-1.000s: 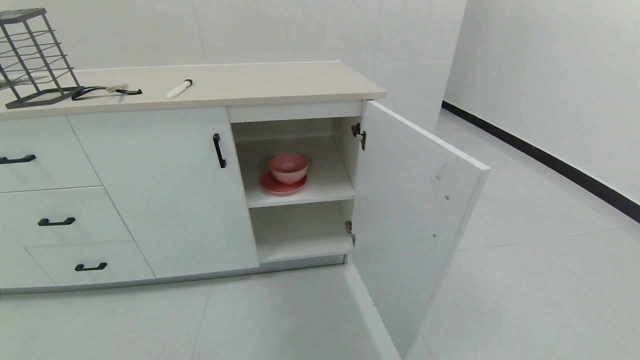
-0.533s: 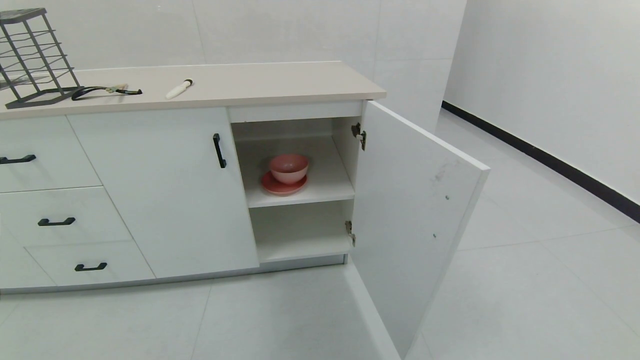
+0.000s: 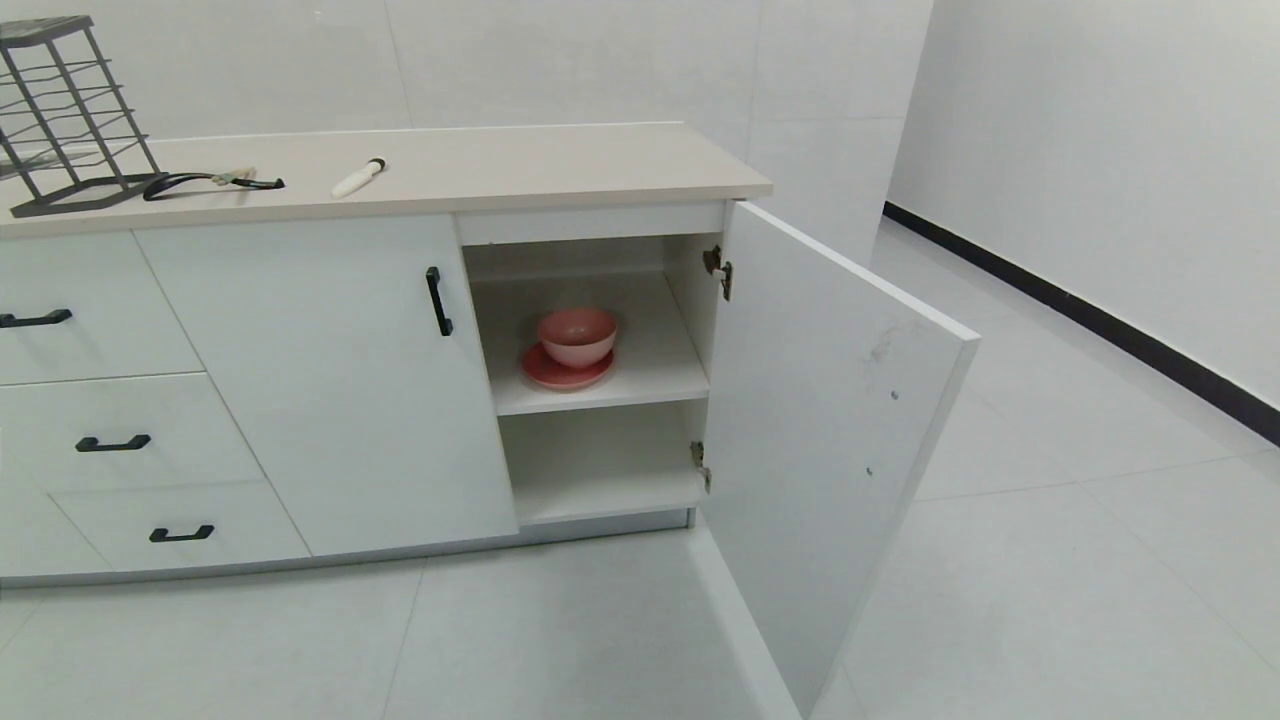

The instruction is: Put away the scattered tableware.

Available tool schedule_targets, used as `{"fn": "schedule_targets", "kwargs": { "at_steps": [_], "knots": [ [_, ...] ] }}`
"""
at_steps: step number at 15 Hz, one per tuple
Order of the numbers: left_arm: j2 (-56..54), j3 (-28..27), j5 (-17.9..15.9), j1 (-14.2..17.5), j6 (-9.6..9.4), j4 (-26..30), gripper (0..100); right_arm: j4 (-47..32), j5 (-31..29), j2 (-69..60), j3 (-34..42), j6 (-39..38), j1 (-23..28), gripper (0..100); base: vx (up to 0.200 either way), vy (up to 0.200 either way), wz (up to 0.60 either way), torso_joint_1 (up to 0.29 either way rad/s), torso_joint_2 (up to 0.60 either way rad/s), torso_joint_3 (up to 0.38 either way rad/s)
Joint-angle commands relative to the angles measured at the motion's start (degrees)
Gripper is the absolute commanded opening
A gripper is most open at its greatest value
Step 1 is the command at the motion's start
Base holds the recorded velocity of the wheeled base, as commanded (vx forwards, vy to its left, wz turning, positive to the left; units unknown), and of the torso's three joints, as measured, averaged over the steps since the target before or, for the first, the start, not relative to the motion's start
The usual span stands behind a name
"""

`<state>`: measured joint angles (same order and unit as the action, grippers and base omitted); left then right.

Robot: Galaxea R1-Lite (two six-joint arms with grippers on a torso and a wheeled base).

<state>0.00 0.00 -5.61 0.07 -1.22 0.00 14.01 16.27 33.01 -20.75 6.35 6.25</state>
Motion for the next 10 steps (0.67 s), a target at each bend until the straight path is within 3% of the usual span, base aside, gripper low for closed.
{"fn": "schedule_targets", "kwargs": {
  "at_steps": [1, 2, 4, 10],
  "knots": [
    [0.1, 0.0, 0.0, 0.0, -0.10, 0.0, 100, 11.7, 2.9, 27.3, -4.4, 1.4, -7.1, 0, 0.000, 0.000, 0.00, 0.000, 0.00, 0.000],
    [0.1, 0.0, 0.0, 0.0, -0.10, 0.0, 100, 11.7, 2.9, 27.3, -4.4, 1.4, -7.1, 0, 0.000, 0.000, 0.00, 0.000, 0.00, 0.000],
    [0.1, 0.0, 0.0, 0.0, -0.19, 0.0, 100, 19.8, 3.0, 37.8, -5.0, 1.7, -10.0, 0, 0.000, 0.000, 0.00, 0.000, 0.00, 0.000],
    [0.1, 0.0, 0.1, 0.0, 0.08, 0.0, 100, 32.8, 3.2, 52.4, -6.2, 1.7, -10.4, 0, 0.000, 0.000, 0.00, 0.000, 0.00, 0.000]
  ]
}}
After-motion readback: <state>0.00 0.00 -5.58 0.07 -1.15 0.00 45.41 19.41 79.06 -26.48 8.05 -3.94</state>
